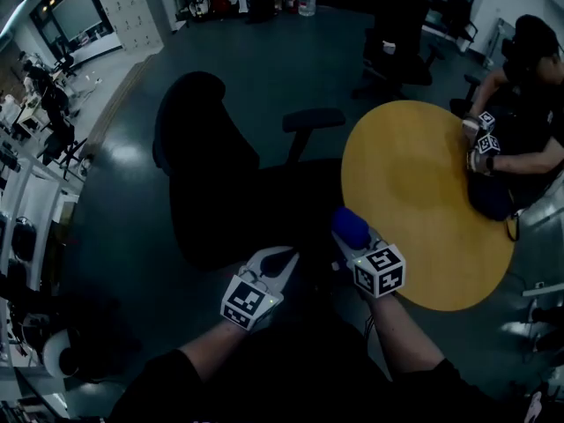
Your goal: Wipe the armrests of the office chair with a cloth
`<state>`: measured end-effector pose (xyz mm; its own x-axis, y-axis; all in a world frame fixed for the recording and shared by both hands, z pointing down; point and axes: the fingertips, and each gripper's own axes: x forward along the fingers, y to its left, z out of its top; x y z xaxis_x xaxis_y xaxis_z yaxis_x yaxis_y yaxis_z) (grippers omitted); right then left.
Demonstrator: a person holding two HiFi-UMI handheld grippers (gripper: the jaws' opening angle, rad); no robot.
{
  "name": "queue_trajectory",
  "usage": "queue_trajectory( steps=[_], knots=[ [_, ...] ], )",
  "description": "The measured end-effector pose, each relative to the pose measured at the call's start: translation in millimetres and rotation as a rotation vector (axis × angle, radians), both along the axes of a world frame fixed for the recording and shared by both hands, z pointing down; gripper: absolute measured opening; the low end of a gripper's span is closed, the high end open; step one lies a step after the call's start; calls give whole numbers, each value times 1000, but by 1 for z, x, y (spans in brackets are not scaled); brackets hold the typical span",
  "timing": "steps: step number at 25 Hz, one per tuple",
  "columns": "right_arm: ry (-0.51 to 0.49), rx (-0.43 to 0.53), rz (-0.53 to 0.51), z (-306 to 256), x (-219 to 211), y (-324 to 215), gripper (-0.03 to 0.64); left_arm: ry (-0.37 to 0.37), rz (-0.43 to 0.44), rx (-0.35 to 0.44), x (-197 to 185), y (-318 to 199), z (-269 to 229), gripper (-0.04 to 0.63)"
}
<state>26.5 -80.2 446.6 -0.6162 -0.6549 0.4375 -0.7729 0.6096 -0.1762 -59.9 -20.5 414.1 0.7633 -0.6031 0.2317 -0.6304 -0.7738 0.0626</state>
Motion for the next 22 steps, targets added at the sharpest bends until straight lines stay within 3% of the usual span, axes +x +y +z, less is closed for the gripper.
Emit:
queue_trajectory(
  steps=[8, 17, 22],
  knots=[
    [13, -6, 32, -5, -20, 78, 107, 68, -4, 42, -29, 69, -16, 15],
    [9, 46, -1, -34, -21, 122, 107, 112, 6, 69, -23, 106, -40, 15],
    [-16, 65, -46, -46, -1, 152, 107, 125, -24, 76, 0, 119, -52, 15]
  ],
)
